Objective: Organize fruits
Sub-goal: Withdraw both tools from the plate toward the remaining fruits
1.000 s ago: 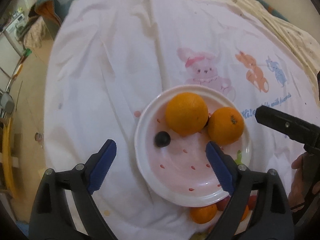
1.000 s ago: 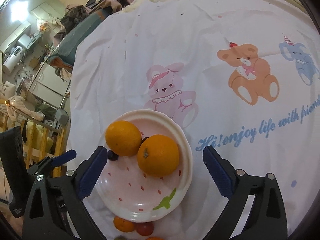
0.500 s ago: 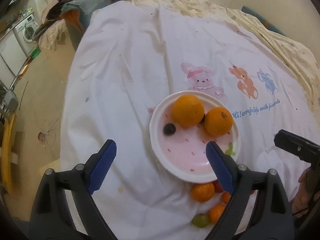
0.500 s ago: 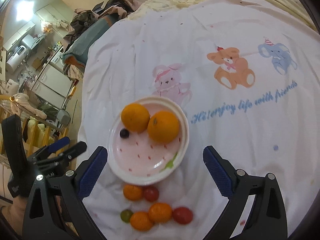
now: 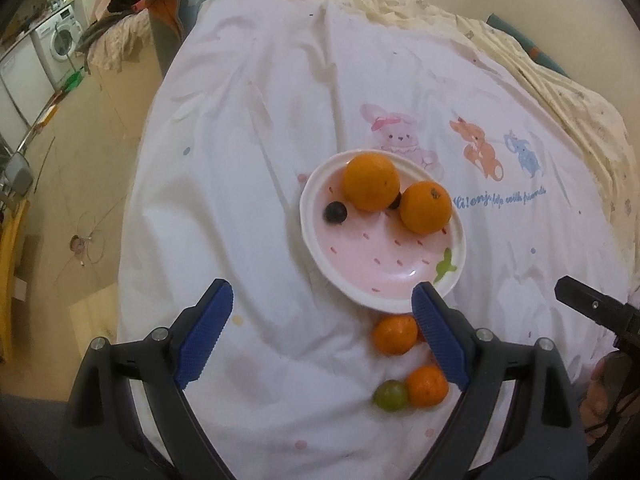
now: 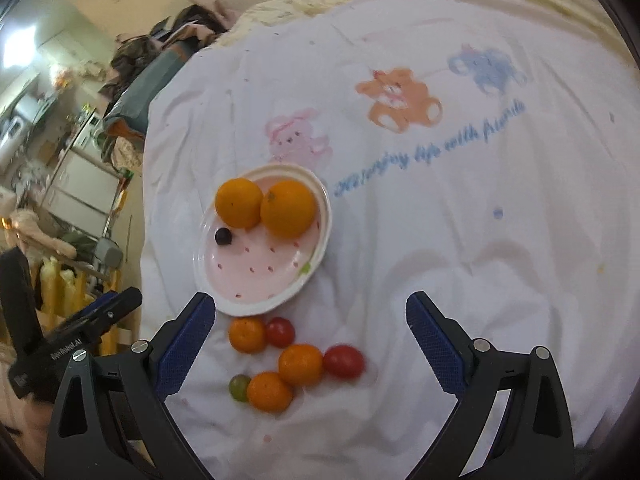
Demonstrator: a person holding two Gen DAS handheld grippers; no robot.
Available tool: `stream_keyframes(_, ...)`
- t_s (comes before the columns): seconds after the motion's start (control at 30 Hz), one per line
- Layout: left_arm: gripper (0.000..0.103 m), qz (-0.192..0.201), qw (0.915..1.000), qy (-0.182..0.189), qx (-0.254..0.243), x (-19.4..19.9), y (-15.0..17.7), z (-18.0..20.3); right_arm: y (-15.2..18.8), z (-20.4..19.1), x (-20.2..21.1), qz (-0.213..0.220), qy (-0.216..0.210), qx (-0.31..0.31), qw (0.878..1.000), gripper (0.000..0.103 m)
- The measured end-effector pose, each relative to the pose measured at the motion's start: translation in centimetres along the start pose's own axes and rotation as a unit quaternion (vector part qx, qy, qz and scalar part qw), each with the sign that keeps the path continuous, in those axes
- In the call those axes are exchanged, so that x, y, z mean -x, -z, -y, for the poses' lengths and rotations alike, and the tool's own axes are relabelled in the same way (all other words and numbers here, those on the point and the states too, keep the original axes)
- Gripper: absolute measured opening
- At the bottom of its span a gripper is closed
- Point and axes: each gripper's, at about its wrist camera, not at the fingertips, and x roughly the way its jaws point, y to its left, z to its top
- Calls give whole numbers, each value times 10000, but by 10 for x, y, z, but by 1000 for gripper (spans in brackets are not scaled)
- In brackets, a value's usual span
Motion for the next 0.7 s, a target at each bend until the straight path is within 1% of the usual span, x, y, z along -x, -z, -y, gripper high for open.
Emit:
stream_keyframes(0.07,89,-42,10000,-48,-3,-1,1,1,5,8,-1,-61,5,-209,9998,99)
stream_keyframes(0.13,89,-121,9997,-218,-37,-5,4,2,9,15,-4,-169,-27,-414,9990,99)
stream_keyframes(0.2,89,-286,9990,-349,-68,-12,8,3,11,20,-8,-259,-12,-534,9982,99)
stream_keyframes(0.23,89,-385,9986,-356,-78,-15,10,4,11,20,-10,-289,-23,-572,9979,99)
stream_keyframes(0.33,89,-728,9971,-215,-100,-28,18,11,10,18,-14,-325,-10,-556,9979,99)
stream_keyframes(0.5,89,-1246,9914,-67,-395,-52,35,31,11,19,-17,-353,-23,-577,9977,99)
stream_keyframes(0.6,89,-1381,9889,3,-546,-64,40,45,10,25,-19,-366,11,-640,9973,99)
stream_keyframes(0.7,88,-1410,9871,-83,-758,-76,40,62,10,33,-22,-405,36,-759,9963,99)
